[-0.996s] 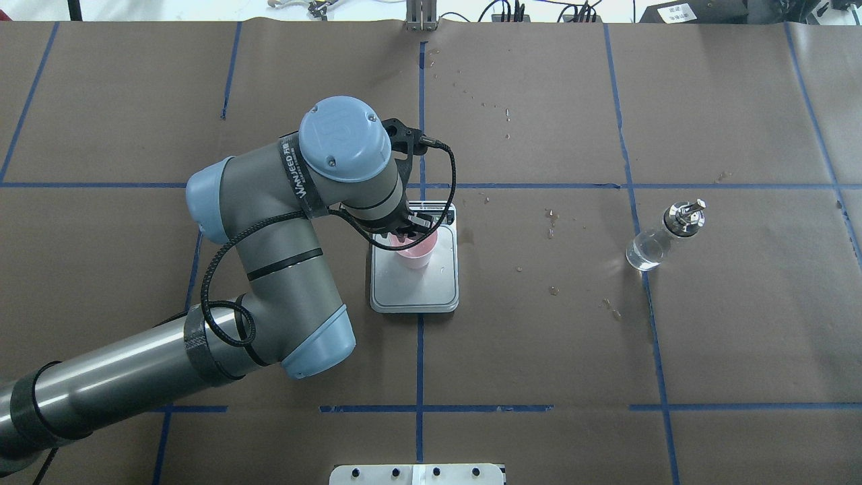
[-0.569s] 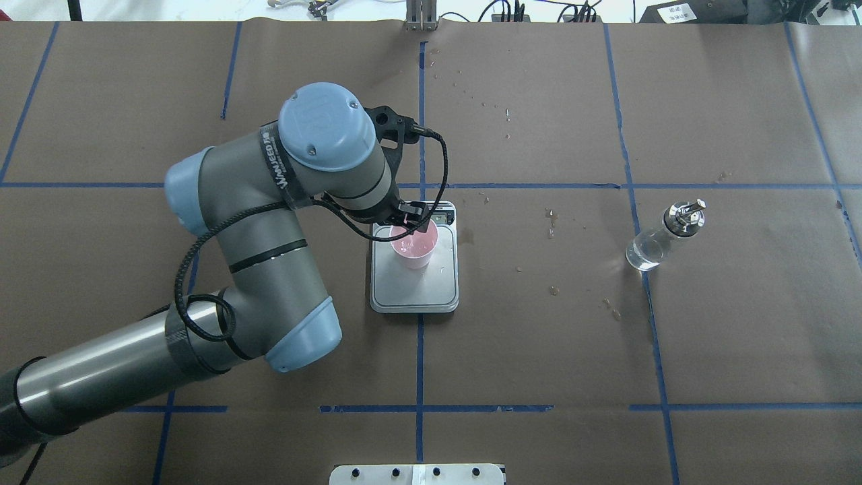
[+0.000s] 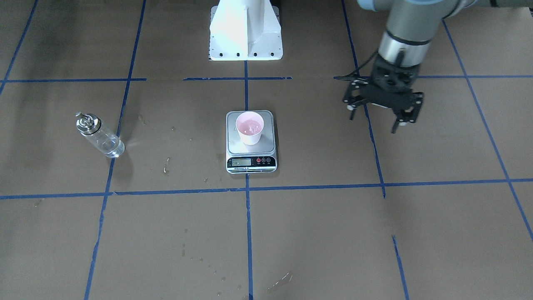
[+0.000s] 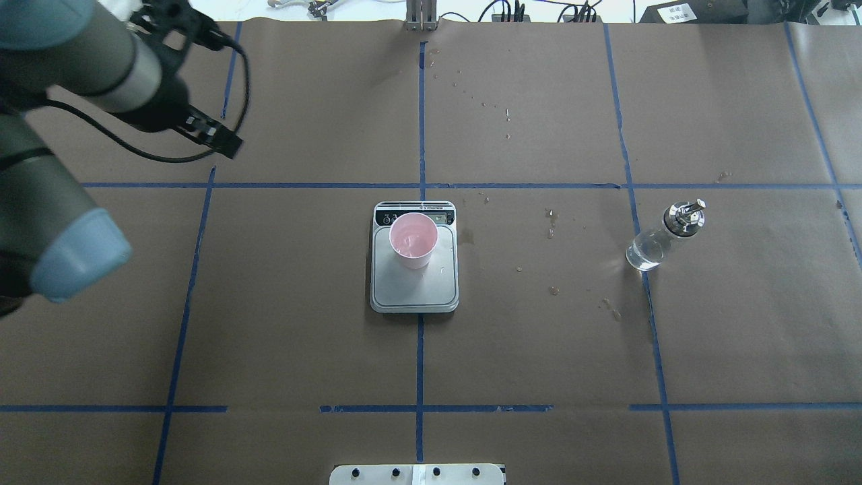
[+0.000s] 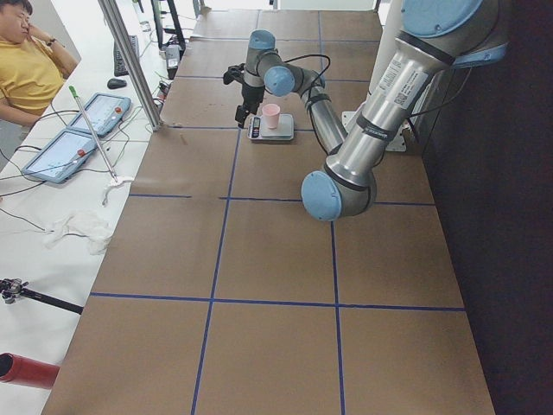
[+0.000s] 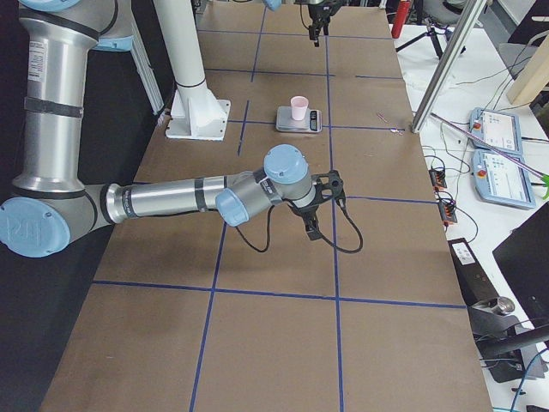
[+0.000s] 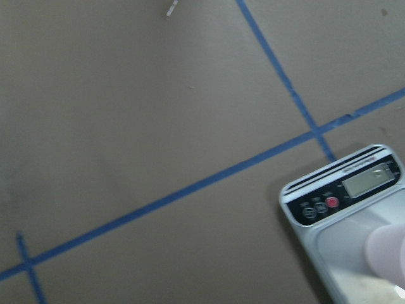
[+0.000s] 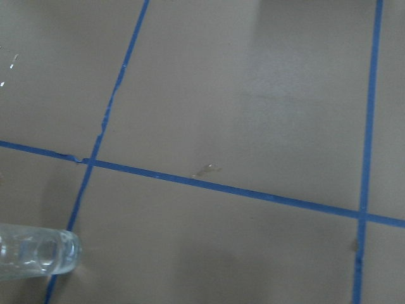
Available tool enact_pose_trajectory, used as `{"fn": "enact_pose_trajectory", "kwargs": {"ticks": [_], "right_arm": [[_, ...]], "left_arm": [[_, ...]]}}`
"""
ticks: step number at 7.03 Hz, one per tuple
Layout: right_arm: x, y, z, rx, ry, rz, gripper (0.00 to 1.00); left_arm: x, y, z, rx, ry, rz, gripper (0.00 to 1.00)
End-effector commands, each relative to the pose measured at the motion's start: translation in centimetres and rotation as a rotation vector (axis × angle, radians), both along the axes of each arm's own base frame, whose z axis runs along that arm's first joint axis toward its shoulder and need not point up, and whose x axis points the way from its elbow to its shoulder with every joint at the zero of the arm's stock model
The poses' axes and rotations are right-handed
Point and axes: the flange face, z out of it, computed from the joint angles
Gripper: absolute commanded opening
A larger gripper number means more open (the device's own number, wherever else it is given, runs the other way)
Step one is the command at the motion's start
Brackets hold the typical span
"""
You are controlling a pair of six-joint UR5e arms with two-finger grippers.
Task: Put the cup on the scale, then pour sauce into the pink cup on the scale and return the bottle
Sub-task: 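Withdraw the left gripper away from the scale, then reach the right gripper to the glass sauce bottle and grasp it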
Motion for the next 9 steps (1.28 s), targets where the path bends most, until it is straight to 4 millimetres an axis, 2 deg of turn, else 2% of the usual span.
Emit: {"fn": "enact_pose_trajectory", "kwargs": {"ticks": [1, 2, 3, 4, 5, 6, 7, 8, 9], "right_arm": [[-7.2, 2.0, -7.8, -0.068, -0.049, 0.038, 1.0], [-11.3, 3.7, -10.9, -0.092, -0.055, 0.056, 1.0], [-12.8, 4.9, -12.7, -0.102, -0.076, 0.053, 1.0], [-14.4, 6.8, -14.0, -0.118, -0.079, 0.061, 1.0], [-17.2, 9.0, -14.2, -0.133, -0.044, 0.093, 1.0], [-20.1, 10.4, -13.5, -0.122, 0.007, 0.125, 1.0], [-23.5, 12.1, -13.3, -0.109, 0.03, 0.166, 1.0], [-26.7, 15.0, -12.3, -0.073, 0.034, 0.203, 1.0], [-28.5, 16.6, -10.9, -0.021, 0.046, 0.237, 1.0]], "left_arm": [[-13.7, -1.1, 11.4, -0.02, -0.097, 0.071, 1.0], [-22.3, -2.1, 19.4, -0.077, -0.161, 0.054, 1.0], [-29.4, -2.5, 24.6, -0.085, -0.12, 0.091, 1.0], [-32.7, -1.2, 31.3, -0.193, -0.021, 0.068, 1.0], [-33.9, 1.2, 34.9, -0.216, -0.007, 0.045, 1.0], [-35.9, 5.1, 38.2, -0.217, 0.001, 0.001, 1.0], [-35.5, 8.2, 40.7, -0.267, 0.053, 0.002, 1.0], [-35.3, 9.7, 40.6, -0.266, 0.074, 0.004, 1.0], [-35.2, 9.9, 40.3, -0.264, 0.078, 0.004, 1.0]]}}
